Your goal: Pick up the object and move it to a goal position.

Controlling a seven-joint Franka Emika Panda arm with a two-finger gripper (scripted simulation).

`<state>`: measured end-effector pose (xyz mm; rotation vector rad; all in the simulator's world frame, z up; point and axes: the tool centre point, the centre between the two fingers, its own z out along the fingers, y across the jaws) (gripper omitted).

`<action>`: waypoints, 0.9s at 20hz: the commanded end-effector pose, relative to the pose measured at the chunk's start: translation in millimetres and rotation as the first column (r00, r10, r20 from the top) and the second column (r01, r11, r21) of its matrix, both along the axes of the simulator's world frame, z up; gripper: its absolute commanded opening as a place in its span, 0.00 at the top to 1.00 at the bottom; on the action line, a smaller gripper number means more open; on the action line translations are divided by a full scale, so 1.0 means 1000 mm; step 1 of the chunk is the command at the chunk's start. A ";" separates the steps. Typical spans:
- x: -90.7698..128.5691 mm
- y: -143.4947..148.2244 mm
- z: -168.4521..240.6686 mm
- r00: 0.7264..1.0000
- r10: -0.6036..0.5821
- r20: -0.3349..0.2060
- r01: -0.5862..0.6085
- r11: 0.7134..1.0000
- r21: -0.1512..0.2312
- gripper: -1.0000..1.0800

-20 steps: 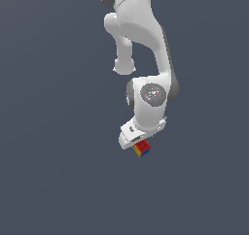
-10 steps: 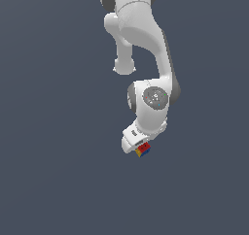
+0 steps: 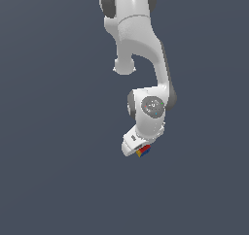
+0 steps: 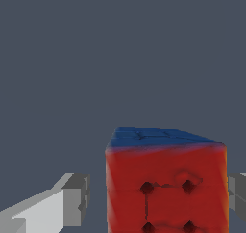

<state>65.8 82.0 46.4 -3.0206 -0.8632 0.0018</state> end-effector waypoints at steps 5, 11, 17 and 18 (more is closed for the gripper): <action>0.001 0.000 -0.013 1.000 0.001 0.001 -0.001 1.000 0.000 0.04; 0.002 0.000 -0.013 1.000 0.001 0.001 -0.001 1.000 0.000 1.00; 0.001 0.000 -0.013 1.000 0.001 0.000 -0.001 1.000 0.000 1.00; 0.001 0.000 -0.013 1.000 0.001 0.000 -0.001 1.000 0.000 1.00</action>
